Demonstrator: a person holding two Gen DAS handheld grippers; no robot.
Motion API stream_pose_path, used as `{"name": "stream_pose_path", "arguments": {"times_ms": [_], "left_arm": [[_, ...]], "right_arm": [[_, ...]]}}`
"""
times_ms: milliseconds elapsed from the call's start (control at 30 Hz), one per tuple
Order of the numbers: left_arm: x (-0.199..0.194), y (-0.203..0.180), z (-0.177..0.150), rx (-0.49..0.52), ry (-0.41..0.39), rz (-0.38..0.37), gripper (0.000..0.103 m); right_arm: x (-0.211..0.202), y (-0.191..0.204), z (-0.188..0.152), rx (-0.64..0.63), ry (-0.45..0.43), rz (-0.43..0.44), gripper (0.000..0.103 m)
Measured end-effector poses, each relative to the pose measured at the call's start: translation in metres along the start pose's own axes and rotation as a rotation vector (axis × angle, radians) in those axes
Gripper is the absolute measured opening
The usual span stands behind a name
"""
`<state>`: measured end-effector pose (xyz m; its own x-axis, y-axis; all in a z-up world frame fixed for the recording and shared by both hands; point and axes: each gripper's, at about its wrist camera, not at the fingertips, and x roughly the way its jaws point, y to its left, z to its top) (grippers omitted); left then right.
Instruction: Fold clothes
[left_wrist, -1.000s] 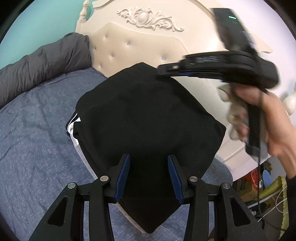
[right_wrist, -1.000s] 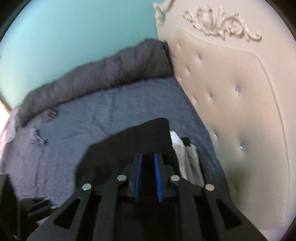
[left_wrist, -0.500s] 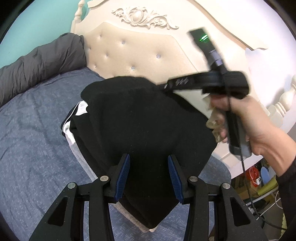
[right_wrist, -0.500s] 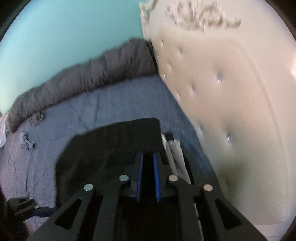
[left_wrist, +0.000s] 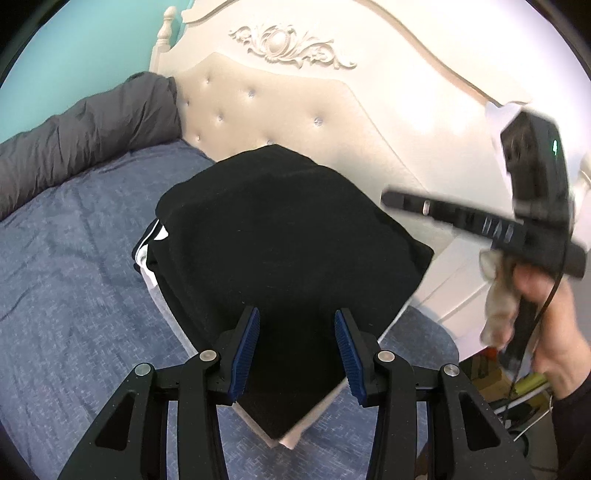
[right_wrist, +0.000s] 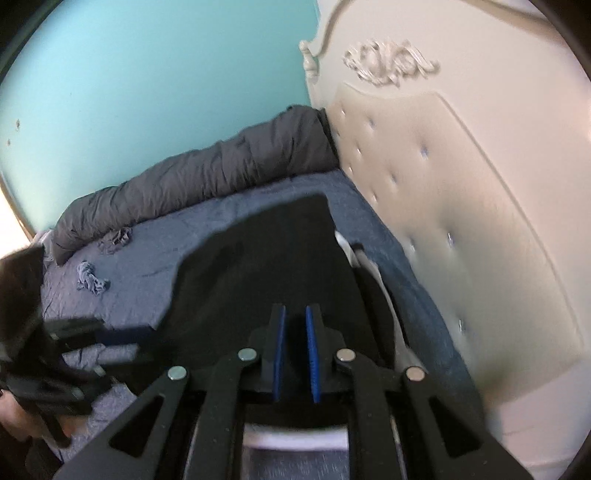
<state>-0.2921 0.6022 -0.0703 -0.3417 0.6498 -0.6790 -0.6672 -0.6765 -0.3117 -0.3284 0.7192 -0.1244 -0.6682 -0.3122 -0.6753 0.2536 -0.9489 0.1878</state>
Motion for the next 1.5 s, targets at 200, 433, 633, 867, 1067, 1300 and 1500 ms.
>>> {"name": "stream_pose_path", "arguments": {"times_ms": [200, 433, 633, 867, 1067, 1300, 1500], "left_arm": [[0.012, -0.001, -0.007, 0.000, 0.030, 0.022, 0.046], [0.007, 0.000, -0.007, -0.024, 0.011, 0.043, 0.046], [-0.019, 0.008, -0.013, -0.081, -0.028, 0.055, 0.046], [-0.060, 0.020, -0.025, -0.121, -0.064, 0.096, 0.046], [-0.092, 0.019, -0.030, -0.118, -0.089, 0.120, 0.046], [-0.129, 0.011, -0.038, -0.114, -0.117, 0.120, 0.046], [-0.160, 0.002, -0.046, -0.094, -0.139, 0.132, 0.046]], "right_arm": [[0.003, -0.019, -0.016, 0.081, -0.027, 0.013, 0.010], [-0.022, -0.015, -0.017, 0.114, -0.104, 0.036, 0.010], [-0.043, -0.003, -0.025, 0.123, -0.143, 0.048, 0.010], [-0.066, 0.016, -0.033, 0.112, -0.173, 0.063, 0.011], [-0.084, 0.037, -0.041, 0.091, -0.183, 0.058, 0.011], [-0.104, 0.062, -0.047, 0.083, -0.199, 0.069, 0.011], [-0.119, 0.092, -0.055, 0.061, -0.206, 0.065, 0.011]]}}
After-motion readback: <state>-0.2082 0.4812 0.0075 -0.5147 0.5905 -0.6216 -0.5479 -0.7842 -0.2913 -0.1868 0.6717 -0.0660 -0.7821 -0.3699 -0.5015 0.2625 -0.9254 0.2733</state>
